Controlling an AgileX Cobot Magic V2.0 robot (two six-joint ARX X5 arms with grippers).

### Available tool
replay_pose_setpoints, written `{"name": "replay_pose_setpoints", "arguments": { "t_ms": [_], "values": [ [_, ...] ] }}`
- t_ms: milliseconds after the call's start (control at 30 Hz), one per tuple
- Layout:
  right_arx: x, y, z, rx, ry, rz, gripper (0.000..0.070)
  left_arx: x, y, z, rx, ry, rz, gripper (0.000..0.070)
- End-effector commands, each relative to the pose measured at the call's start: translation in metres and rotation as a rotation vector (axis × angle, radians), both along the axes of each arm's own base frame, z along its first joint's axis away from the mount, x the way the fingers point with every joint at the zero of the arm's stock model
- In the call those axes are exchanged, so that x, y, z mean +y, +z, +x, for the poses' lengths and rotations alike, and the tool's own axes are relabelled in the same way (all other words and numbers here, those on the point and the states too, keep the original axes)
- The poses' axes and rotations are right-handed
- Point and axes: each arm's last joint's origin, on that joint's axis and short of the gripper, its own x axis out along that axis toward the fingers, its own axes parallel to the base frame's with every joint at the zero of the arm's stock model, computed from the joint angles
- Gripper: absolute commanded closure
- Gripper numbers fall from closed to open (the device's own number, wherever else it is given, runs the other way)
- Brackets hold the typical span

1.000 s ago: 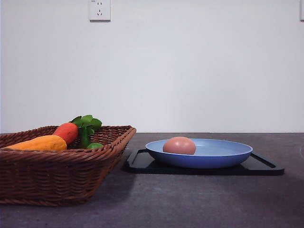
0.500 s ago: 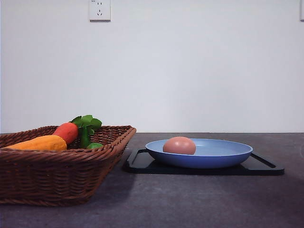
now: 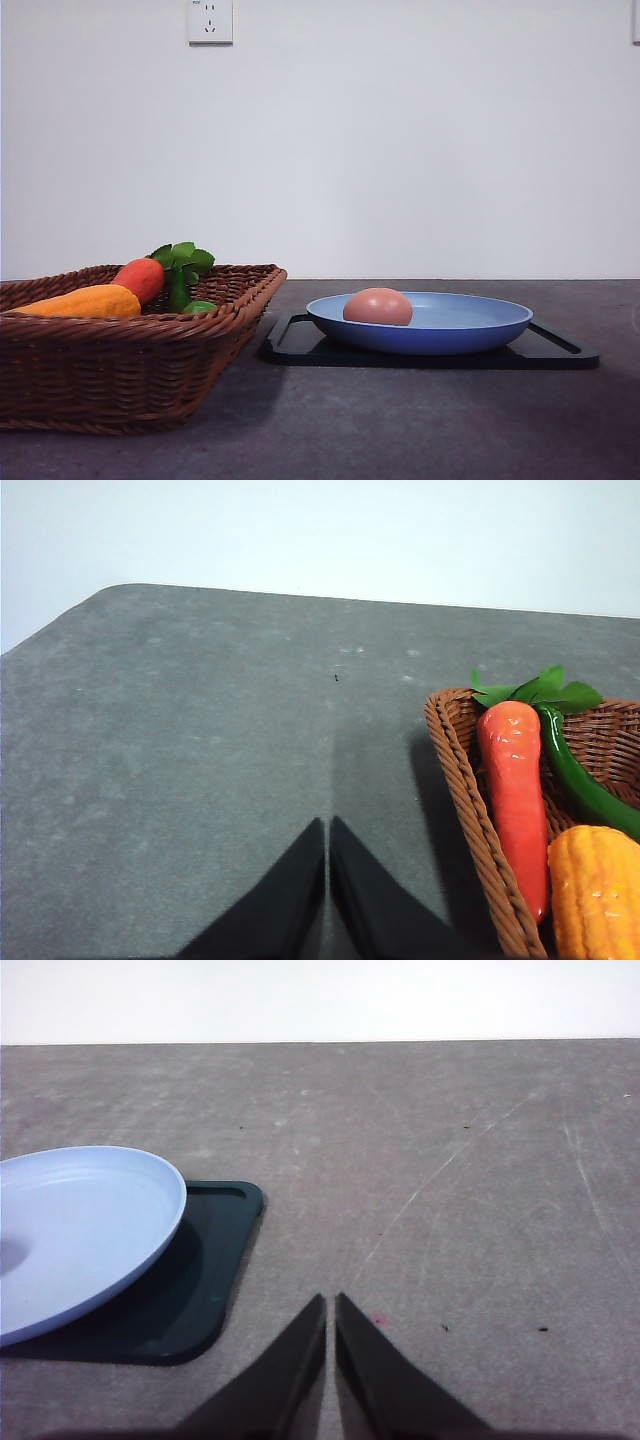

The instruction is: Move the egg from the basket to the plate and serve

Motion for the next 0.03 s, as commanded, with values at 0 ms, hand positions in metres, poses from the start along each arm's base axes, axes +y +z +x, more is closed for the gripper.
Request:
{"name": "replay_pose_setpoints", "arguments": {
  "t_ms": [0],
  "values": [
    [0.0000, -0.0004, 0.0001, -0.005, -0.002, 0.011, 0.0700, -0.0001, -0.0079, 0.0015, 0.011, -0.003, -0.002, 0.0700]
  ]
}}
